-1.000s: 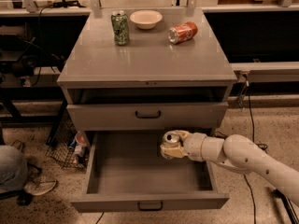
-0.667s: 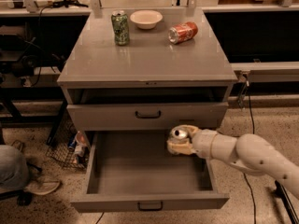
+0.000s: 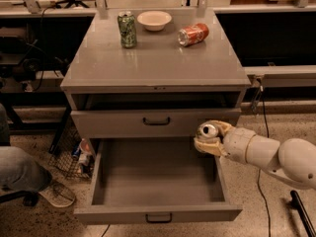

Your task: Pick 7up can from middle drawer and place on counter

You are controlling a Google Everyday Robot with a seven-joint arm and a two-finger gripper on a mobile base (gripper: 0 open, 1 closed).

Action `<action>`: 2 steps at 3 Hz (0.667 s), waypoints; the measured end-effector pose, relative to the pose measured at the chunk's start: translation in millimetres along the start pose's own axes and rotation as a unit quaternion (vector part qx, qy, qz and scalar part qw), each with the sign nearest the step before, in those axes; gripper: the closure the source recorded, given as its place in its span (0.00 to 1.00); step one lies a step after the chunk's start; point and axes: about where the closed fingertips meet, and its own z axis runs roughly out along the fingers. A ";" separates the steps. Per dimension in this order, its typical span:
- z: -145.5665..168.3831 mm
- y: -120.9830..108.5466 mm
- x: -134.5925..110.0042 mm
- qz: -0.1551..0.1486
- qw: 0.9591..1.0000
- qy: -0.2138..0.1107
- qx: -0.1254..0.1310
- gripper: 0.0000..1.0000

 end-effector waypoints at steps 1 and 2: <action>-17.3 -13.3 -24.7 -0.024 1.000 0.001 0.016 1.00; -62.1 -43.8 -98.8 -0.094 0.994 0.006 0.062 1.00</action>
Offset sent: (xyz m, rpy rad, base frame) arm -0.0028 -0.0553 0.2010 -0.2433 -0.2733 -0.0930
